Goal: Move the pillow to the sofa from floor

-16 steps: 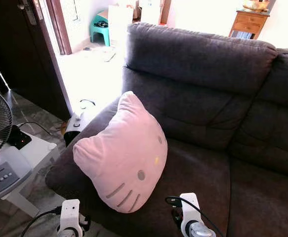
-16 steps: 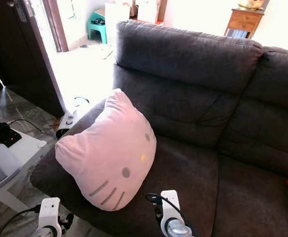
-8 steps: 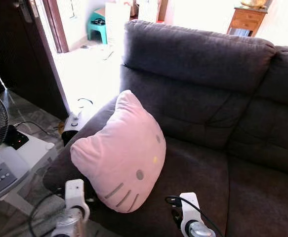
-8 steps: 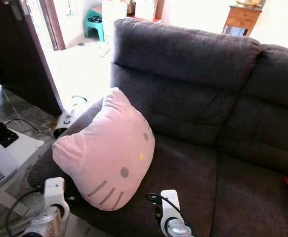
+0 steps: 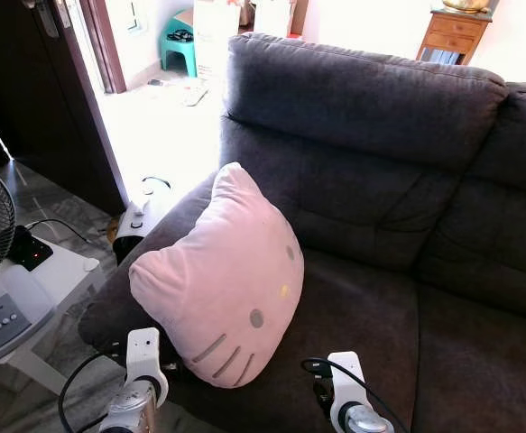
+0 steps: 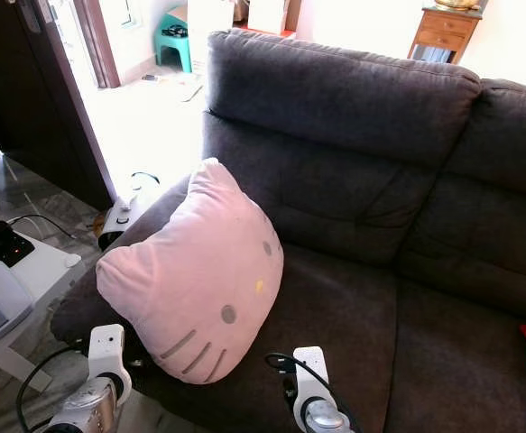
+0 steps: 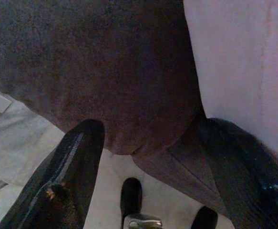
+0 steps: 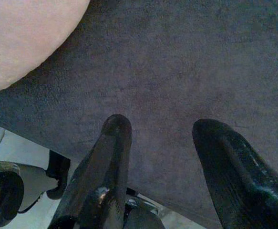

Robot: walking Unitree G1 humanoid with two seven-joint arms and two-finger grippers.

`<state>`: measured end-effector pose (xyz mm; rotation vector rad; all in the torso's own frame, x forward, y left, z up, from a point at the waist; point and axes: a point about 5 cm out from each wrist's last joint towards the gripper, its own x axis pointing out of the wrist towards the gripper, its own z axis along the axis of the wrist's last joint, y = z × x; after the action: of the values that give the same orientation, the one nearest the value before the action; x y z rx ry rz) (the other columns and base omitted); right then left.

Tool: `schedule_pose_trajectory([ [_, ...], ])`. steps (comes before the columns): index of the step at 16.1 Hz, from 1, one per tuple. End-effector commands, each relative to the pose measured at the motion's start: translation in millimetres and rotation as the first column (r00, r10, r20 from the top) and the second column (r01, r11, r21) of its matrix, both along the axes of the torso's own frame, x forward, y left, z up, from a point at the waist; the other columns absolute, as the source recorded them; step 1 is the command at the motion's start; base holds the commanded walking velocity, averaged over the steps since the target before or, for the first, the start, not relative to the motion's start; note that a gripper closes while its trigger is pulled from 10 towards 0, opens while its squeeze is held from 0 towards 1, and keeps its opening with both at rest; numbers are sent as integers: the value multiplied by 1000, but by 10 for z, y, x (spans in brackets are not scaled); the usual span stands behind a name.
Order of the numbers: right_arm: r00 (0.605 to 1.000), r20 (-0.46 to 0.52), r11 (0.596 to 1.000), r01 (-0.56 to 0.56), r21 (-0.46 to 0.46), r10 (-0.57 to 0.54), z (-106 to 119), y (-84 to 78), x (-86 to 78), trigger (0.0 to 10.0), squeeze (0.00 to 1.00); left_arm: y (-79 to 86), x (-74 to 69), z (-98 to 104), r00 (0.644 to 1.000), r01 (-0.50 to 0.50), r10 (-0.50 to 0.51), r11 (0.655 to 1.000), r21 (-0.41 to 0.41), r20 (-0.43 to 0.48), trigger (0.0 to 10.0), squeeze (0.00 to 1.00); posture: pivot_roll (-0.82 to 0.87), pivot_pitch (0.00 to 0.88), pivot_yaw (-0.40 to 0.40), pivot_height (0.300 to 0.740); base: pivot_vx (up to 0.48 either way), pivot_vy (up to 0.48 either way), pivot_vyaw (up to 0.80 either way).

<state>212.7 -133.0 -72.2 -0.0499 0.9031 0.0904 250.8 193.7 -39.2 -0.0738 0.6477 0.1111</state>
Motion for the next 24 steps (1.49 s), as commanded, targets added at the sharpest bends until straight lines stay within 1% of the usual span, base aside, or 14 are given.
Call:
schedule_pose_trajectory([
  [1,1000,2,1000,-3,-4,3,11,-6,22,10000,0,-30,6,-7,999,40,-40,999,15,-20,10000,0,196,90,-91,740,0,0,0],
  [5,1000,-1,1000,-2,-7,2,9,-7,20,10000,0,-53,-14,-27,998,52,-52,998,18,-32,10000,0,193,90,-87,740,0,0,0],
  [7,1000,-2,1000,-1,-8,1,9,-9,20,10000,0,-56,-20,-32,998,57,-56,998,22,-35,10000,0,193,90,-87,740,0,240,0],
  [13,1000,-6,1000,-10,-12,10,5,-9,13,10000,0,-54,-39,-49,997,57,-56,998,23,-48,10000,0,196,73,-83,740,0,0,0],
  [17,1000,-10,1000,-8,-11,8,0,-11,4,10000,0,-68,-82,-82,996,66,-64,998,25,-65,10000,0,196,70,-81,740,0,277,0],
  [24,1000,-7,1000,-3,-10,3,3,-13,10,10000,0,-59,-78,-78,996,68,-67,997,26,-66,10000,0,197,78,-84,740,0,294,0],
])
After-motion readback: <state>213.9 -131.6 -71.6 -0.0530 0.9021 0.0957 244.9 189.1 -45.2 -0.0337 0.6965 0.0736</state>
